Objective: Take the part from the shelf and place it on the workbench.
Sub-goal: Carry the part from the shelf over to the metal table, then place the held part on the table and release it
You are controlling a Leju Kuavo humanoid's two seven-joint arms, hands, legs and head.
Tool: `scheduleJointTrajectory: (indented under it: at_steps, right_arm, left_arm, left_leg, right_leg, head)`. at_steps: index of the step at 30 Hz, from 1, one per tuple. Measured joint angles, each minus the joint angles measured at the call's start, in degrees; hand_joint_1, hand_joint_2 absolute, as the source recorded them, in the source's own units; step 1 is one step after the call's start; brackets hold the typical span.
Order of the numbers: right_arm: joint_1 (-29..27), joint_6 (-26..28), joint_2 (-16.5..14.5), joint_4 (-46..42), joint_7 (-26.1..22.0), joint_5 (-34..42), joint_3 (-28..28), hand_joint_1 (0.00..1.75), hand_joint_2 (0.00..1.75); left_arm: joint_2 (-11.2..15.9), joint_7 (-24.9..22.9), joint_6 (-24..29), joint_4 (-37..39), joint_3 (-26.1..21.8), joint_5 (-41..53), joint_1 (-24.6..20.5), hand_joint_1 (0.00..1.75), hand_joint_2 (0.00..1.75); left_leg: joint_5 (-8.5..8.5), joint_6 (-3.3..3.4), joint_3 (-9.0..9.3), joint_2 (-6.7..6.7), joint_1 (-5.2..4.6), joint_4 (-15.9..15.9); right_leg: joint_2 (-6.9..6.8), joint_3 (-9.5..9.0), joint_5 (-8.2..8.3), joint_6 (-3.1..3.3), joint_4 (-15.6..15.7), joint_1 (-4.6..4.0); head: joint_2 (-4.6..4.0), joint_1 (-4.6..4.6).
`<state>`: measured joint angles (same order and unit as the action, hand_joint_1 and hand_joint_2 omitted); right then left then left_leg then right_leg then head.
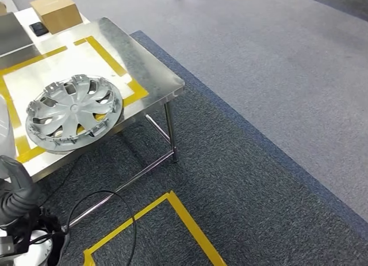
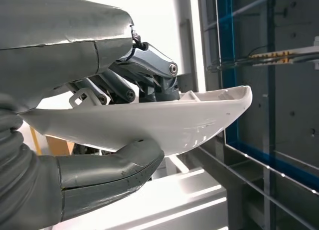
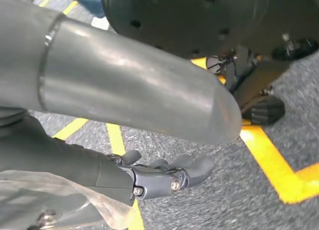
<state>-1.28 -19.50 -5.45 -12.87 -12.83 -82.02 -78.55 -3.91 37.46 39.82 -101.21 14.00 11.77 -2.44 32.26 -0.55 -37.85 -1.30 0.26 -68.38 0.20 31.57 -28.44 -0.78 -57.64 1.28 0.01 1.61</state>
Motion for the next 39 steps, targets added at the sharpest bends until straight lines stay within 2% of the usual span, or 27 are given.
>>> scheduleJointTrajectory:
  at_steps: [1,2,3,4,5,7,9,11,13,15,16,17,18,19,20,22,24,26,28,29,31,32,33,34,35,37,39]
  right_arm:
    - [-0.03,-0.03,-0.01,0.0,0.0,-0.03,0.0,0.0,0.0]
    - [-0.04,-0.05,-0.01,0.0,0.0,-0.07,0.0,0.0,0.0]
    - [-0.03,-0.06,-0.01,0.0,0.0,-0.09,0.0,0.0,0.0]
    - [0.01,-0.07,-0.01,0.0,0.0,-0.1,0.0,0.0,0.0]
    - [0.05,-0.07,-0.01,0.0,0.0,-0.1,0.0,0.0,0.0]
    - [0.11,-0.07,-0.03,0.03,-0.01,-0.1,0.0,0.0,0.0]
    - [0.16,-0.08,-0.05,0.07,-0.01,-0.1,0.0,0.0,0.0]
    - [0.29,-0.09,-0.05,0.11,0.01,-0.1,0.01,0.0,0.0]
    - [0.41,-0.09,-0.05,0.13,0.0,-0.1,0.01,0.0,0.0]
    - [0.33,-0.06,-0.05,0.14,0.12,-0.1,-0.01,0.0,0.0]
    - [0.23,-0.03,-0.05,0.14,0.21,-0.1,-0.02,0.0,0.0]
    - [0.11,0.0,-0.05,0.15,0.29,-0.1,-0.02,0.0,0.0]
    - [0.04,0.02,-0.05,0.17,0.32,-0.1,-0.02,0.0,0.0]
    - [0.0,0.04,-0.05,0.18,0.33,-0.1,-0.02,0.0,0.0]
    - [0.0,0.05,-0.04,0.19,0.34,-0.1,-0.02,0.0,0.0]
    - [0.01,0.08,-0.04,0.2,0.34,-0.1,-0.02,0.0,0.0]
    - [0.01,0.09,-0.04,0.22,0.37,-0.1,-0.02,0.0,0.0]
    - [0.03,0.09,-0.06,0.24,0.4,-0.1,-0.02,0.0,0.0]
    - [0.08,0.1,-0.04,0.24,0.39,-0.07,-0.03,0.0,0.0]
    - [0.09,0.1,-0.04,0.25,0.38,-0.07,-0.04,0.0,0.0]
    - [0.04,0.07,-0.03,0.27,0.38,-0.1,-0.04,0.0,0.0]
    - [0.02,0.05,-0.03,0.28,0.39,-0.11,-0.04,0.0,0.0]
    - [0.02,0.05,-0.03,0.28,0.39,-0.12,-0.04,0.0,0.0]
    - [0.04,0.05,-0.03,0.28,0.39,-0.12,-0.04,0.0,0.0]
    - [0.07,0.06,-0.03,0.28,0.39,-0.13,-0.03,0.0,0.0]
    - [0.13,0.06,-0.03,0.28,0.38,-0.17,-0.03,0.0,0.0]
    - [0.16,0.06,-0.03,0.3,0.36,-0.24,-0.04,0.0,0.0]
  left_arm:
    - [0.0,0.0,-0.01,0.03,0.02,-0.01,0.02,1.75,1.75]
    - [0.0,0.0,0.0,0.08,0.03,-0.01,0.07,1.75,1.75]
    - [0.02,0.0,-0.01,0.13,0.03,-0.01,0.1,1.75,1.75]
    - [0.03,0.0,-0.01,0.16,0.03,-0.01,0.11,1.75,1.75]
    - [0.05,0.0,0.0,0.19,0.03,-0.01,0.1,1.75,1.75]
    - [0.06,0.0,-0.01,0.19,0.05,0.01,0.0,1.75,1.75]
    - [0.06,0.0,-0.01,0.19,0.07,0.0,-0.06,1.75,1.75]
    - [0.08,0.0,-0.01,0.2,0.04,0.01,0.01,1.75,1.75]
    - [0.07,0.0,0.0,0.21,0.03,0.05,-0.04,1.75,1.75]
    - [0.0,0.0,-0.01,0.22,0.04,0.08,-0.05,1.75,1.75]
    - [-0.03,0.0,-0.02,0.23,0.04,0.08,0.03,1.75,1.75]
    - [-0.04,0.0,-0.02,0.23,0.04,0.08,0.12,1.75,1.75]
    - [-0.04,0.0,-0.02,0.23,0.04,0.08,0.17,1.75,1.75]
    - [-0.04,0.0,-0.02,0.23,0.03,0.08,0.21,1.75,1.75]
    - [-0.04,0.0,-0.02,0.23,0.03,0.08,0.22,1.75,1.75]
    - [-0.05,0.0,-0.02,0.24,0.03,0.08,0.19,1.75,1.75]
    - [-0.05,0.0,-0.02,0.25,0.04,0.09,0.2,1.75,1.75]
    - [-0.04,0.0,-0.01,0.24,0.05,0.09,0.29,1.75,1.75]
    - [-0.02,0.0,0.01,0.24,0.05,0.1,0.28,1.75,1.75]
    - [-0.02,0.0,0.01,0.24,0.06,0.1,0.23,1.75,1.75]
    - [-0.02,0.0,0.01,0.25,0.1,0.1,0.21,1.75,1.75]
    - [-0.02,0.0,0.0,0.26,0.11,0.08,0.27,1.75,1.75]
    - [-0.01,0.0,0.0,0.27,0.11,0.07,0.33,1.75,1.75]
    - [0.01,0.0,0.0,0.27,0.12,0.06,0.36,1.75,1.75]
    - [0.03,0.0,0.0,0.27,0.11,0.05,0.38,1.75,1.75]
    - [0.08,0.0,0.01,0.27,0.12,0.05,0.33,1.75,1.75]
    - [0.09,0.0,0.0,0.27,0.13,0.05,0.27,1.75,1.75]
  left_leg:
    - [1.47,-0.16,-1.73,0.39,0.07,-3.68]
    - [2.05,-0.23,-2.85,0.55,0.12,-6.04]
    - [1.44,-0.21,-2.93,0.64,0.13,-6.24]
    - [-0.2,-0.08,-1.89,0.81,0.11,-4.18]
    - [-2.43,0.18,0.05,1.28,0.04,-0.33]
    - [-5.02,0.88,3.68,3.27,-0.47,6.93]
    - [-5.05,1.42,4.78,4.34,-0.99,9.58]
    - [-5.23,1.95,4.75,3.46,-0.91,10.11]
    - [-5.54,2.58,4.96,2.52,-0.52,10.65]
    - [-5.66,2.97,5.06,1.63,-0.29,10.85]
    - [-5.65,3.07,5.05,1.11,-0.29,10.84]
    - [-5.63,3.11,5.07,0.56,-0.3,10.82]
    - [-5.62,3.12,5.11,-0.06,-0.3,10.8]
    - [-5.59,3.08,5.18,-0.71,-0.28,10.75]
    - [-5.52,2.99,5.25,-1.36,-0.24,10.65]
    - [-5.24,2.56,5.1,-2.58,-0.23,10.17]
    - [-5.16,1.9,4.63,-3.64,-0.2,9.78]
    - [-5.26,1.28,4.35,-4.62,-0.05,9.77]
    - [-4.15,0.72,3.69,-3.44,-0.09,8.21]
    - [-2.73,0.42,2.64,-2.18,-0.1,5.8]
    - [0.88,-0.11,-0.83,0.09,0.03,-1.62]
    - [1.98,-0.28,-2.37,0.45,0.15,-4.8]
    - [2.02,-0.37,-3.07,0.6,0.24,-6.25]
    - [0.86,-0.38,-2.62,0.76,0.3,-5.34]
    - [-1.15,-0.29,-1.1,1.1,0.32,-2.32]
    - [-4.54,0.09,2.86,3.02,0.02,5.59]
    - [-5.16,0.63,4.59,4.34,-0.42,9.32]
  right_leg:
    - [-0.69,-0.03,-0.09,0.08,-0.01,-0.07]
    - [-1.35,-0.09,-0.18,0.13,-0.02,-0.12]
    - [-1.97,-0.19,-0.28,0.11,-0.02,-0.16]
    - [-2.55,-0.39,-0.41,0.07,-0.02,-0.19]
    - [-3.09,-0.67,-0.58,-0.01,-0.02,-0.22]
    - [-4.03,-1.1,-0.94,-0.33,-0.04,-0.43]
    - [-4.98,-1.26,-1.12,-0.79,0.04,-0.65]
    - [-5.63,-1.37,-1.32,-1.36,0.2,-0.66]
    - [-3.78,-0.48,-2.76,-1.9,-1.71,-0.54]
    - [-1.12,2.86,-6.03,-2.24,-8.36,-0.47]
    - [-0.57,5.08,-7.57,-2.35,-12.52,-0.48]
    - [-0.39,6.86,-8.21,-2.45,-15.51,-0.48]
    - [-0.33,7.77,-7.69,-2.51,-16.52,-0.47]
    - [-0.25,7.51,-6.02,-2.5,-15.11,-0.44]
    - [0.11,6.19,-3.59,-2.46,-11.61,-0.36]
    - [2.45,2.77,-0.25,-2.28,-3.91,-0.02]
    - [4.09,1.06,0.18,-1.96,-0.68,0.1]
    - [3.26,0.73,0.16,-1.44,-0.42,0.06]
    - [1.99,0.33,0.23,-0.78,-0.05,0.23]
    - [1.25,0.14,0.21,-0.47,0.12,0.31]
    - [-0.21,-0.02,0.01,-0.12,0.12,0.17]
    - [-0.93,-0.06,-0.08,-0.06,0.1,0.12]
    - [-1.61,-0.13,-0.18,-0.07,0.09,0.1]
    - [-2.26,-0.29,-0.3,-0.13,0.08,0.1]
    - [-2.85,-0.54,-0.46,-0.23,0.08,0.1]
    - [-3.88,-1.08,-0.86,-0.58,0.05,-0.09]
    - [-4.79,-1.35,-1.14,-1.09,0.08,-0.4]
  head:
    - [0.0,-0.01]
    - [-0.01,0.0]
    - [-0.01,-0.01]
    - [0.0,-0.02]
    - [0.0,-0.02]
    - [0.0,-0.03]
    - [-0.01,0.05]
    - [-0.01,0.13]
    - [0.0,0.26]
    - [0.0,0.49]
    - [0.0,0.57]
    - [-0.01,0.58]
    - [-0.01,0.59]
    - [-0.01,0.59]
    - [-0.01,0.59]
    - [-0.01,0.56]
    - [0.01,0.51]
    - [0.01,0.53]
    - [0.0,0.32]
    - [0.0,0.16]
    - [-0.01,-0.08]
    - [-0.01,-0.09]
    - [-0.01,-0.09]
    - [-0.01,-0.09]
    - [-0.01,-0.1]
    - [-0.01,-0.11]
    - [0.01,-0.08]
